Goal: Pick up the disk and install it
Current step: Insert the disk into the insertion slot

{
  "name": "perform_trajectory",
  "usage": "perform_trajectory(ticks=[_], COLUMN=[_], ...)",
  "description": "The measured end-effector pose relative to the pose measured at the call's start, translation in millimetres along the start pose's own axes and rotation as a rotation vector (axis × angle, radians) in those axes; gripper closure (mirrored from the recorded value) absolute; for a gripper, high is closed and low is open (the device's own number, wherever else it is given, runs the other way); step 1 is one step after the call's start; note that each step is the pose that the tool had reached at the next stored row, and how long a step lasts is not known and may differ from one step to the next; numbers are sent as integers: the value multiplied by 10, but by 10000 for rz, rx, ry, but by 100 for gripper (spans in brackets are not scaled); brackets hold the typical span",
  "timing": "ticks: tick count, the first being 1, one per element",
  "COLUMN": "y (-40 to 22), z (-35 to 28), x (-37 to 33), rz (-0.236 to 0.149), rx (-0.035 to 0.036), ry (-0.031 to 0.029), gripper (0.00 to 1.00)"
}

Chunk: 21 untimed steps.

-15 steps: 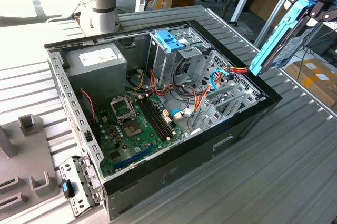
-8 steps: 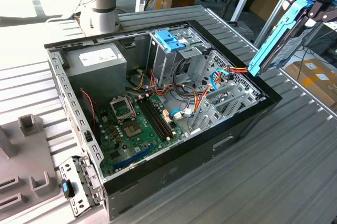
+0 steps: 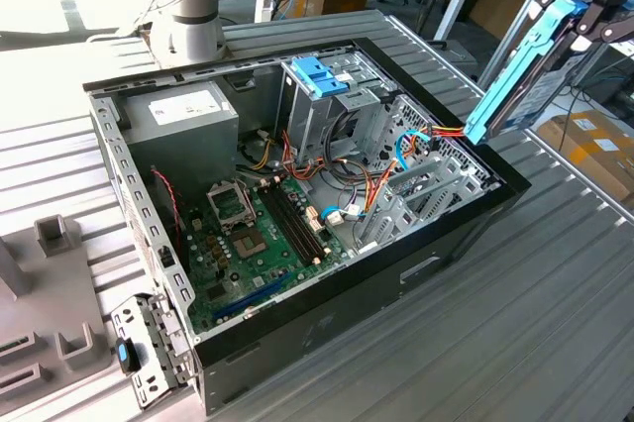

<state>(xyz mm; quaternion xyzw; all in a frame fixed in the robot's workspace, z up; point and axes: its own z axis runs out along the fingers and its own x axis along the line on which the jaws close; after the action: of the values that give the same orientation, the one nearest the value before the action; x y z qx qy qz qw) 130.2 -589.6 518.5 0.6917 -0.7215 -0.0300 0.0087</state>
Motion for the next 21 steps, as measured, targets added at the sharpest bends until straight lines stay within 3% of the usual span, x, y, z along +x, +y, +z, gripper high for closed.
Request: perform_trajectory(ticks=[21], y=[131], z=[11], x=[6], rz=[1], rx=[0], ry=[0], gripper=[63])
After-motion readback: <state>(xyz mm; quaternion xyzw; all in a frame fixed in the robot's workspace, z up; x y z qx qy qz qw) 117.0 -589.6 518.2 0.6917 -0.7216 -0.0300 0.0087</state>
